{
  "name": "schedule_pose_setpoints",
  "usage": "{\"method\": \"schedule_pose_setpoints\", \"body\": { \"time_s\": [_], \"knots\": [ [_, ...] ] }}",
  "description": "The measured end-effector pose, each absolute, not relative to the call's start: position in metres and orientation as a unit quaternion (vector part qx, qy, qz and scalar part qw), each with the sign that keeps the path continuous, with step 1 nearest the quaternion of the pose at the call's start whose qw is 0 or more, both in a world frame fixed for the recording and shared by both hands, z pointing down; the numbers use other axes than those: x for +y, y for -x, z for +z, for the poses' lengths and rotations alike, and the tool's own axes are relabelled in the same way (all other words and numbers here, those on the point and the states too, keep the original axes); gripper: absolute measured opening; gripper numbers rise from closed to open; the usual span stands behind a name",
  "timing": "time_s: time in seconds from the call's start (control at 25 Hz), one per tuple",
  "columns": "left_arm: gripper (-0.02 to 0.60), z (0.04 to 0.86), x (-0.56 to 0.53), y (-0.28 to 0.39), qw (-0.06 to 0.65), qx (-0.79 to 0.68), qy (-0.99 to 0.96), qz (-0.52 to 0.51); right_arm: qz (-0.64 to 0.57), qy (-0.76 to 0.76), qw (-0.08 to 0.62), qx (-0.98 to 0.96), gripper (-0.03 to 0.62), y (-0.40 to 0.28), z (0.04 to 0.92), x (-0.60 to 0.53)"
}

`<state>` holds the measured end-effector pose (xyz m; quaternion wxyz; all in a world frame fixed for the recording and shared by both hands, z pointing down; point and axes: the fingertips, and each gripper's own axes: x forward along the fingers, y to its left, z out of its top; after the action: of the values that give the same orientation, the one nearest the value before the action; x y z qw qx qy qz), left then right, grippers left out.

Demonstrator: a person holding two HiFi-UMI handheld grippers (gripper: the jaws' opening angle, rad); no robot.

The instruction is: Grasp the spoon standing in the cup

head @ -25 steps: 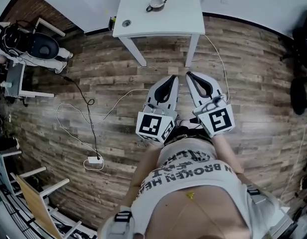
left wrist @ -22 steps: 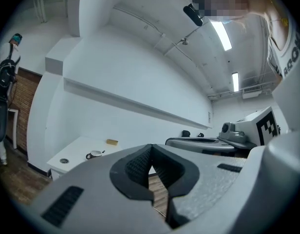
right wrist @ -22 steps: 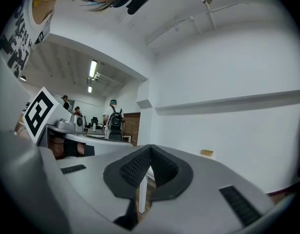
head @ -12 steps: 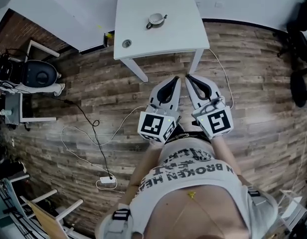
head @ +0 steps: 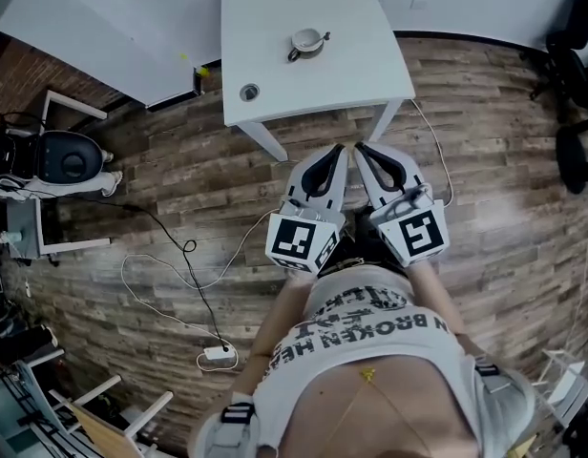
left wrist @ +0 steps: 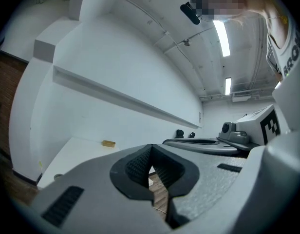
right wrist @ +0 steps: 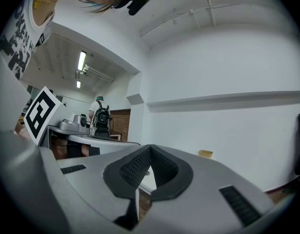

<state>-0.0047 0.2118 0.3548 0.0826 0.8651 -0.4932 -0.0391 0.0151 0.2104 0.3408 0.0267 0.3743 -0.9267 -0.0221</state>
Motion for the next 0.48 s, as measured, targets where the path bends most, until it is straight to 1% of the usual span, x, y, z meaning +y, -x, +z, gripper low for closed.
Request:
{"method": "schedule_pose_setpoints", "body": {
  "time_s": [0.24, 0.48],
  "knots": [
    [-0.002, 0.364, 0.179, 0.022, 0.092, -0.505, -0.858, -0.038, -0.019, -0.367, 0.034, -0.930, 0.006, -0.001, 0.349, 0.175],
    [-0.002, 0.370, 0.117, 0.028, 0.097, -0.519, -0.848, -0.039, -0.017, -0.352, 0.029, -0.936, 0.006, 0.006, 0.352, 0.108]
  ]
}}
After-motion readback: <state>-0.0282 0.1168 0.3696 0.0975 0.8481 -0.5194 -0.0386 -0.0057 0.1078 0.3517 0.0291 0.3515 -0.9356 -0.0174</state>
